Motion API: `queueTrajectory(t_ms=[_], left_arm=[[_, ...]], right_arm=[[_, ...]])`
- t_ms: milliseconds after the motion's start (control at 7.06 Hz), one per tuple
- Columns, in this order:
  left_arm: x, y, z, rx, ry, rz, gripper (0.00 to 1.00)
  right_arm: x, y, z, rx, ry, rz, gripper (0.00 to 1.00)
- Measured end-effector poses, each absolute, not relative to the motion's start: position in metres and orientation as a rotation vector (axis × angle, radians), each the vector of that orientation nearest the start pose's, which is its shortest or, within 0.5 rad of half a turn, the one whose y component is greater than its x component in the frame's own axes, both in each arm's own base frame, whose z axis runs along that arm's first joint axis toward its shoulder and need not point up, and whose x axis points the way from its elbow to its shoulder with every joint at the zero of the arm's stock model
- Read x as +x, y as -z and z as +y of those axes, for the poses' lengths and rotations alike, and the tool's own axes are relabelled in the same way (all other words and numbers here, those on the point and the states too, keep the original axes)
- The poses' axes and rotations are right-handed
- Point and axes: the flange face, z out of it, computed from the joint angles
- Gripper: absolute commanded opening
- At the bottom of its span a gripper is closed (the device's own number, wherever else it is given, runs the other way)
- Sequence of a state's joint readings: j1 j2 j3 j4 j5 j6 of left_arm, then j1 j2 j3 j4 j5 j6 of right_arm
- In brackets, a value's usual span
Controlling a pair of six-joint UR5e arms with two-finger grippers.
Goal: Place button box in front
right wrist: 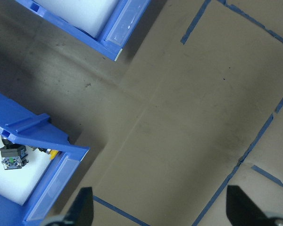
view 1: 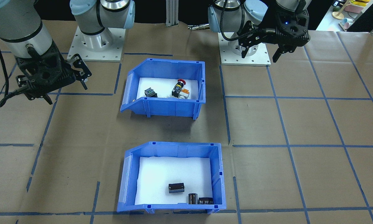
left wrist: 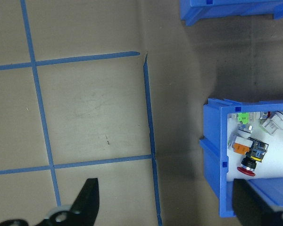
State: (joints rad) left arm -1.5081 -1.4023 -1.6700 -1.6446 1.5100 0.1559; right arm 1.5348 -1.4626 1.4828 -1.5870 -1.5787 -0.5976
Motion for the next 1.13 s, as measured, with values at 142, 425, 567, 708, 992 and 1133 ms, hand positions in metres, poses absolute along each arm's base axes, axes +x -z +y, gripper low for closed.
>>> queueTrajectory(t_ms=[142,425,567,708,992,1133], left_arm=[[-0.112,-0.501,-0.432,0.161,0.027,3.196,0.99],[-0.111,-0.485,-0.441,0.151,0.161,3.179,0.99],[-0.112,-0.465,-0.435,0.075,0.151,3.187,0.99],[-0.113,-0.442,-0.423,-0.131,0.098,3.197,0.99],[-0.122,-0.409,-0.398,-0.746,-0.012,3.12,0.99],[-0.136,-0.396,-0.387,-1.042,-0.065,3.027,0.99]], right_arm=[[0.118,-0.475,-0.552,-0.931,-0.012,3.007,1.0],[0.129,-0.464,-0.565,-1.106,-0.037,2.941,1.0],[0.138,-0.458,-0.572,-1.209,-0.038,2.899,1.0],[0.155,-0.454,-0.584,-1.33,-0.017,2.851,1.0],[0.215,-0.445,-0.608,-1.553,0.011,2.743,1.0],[0.245,-0.442,-0.62,-1.623,0.027,2.705,1.0]])
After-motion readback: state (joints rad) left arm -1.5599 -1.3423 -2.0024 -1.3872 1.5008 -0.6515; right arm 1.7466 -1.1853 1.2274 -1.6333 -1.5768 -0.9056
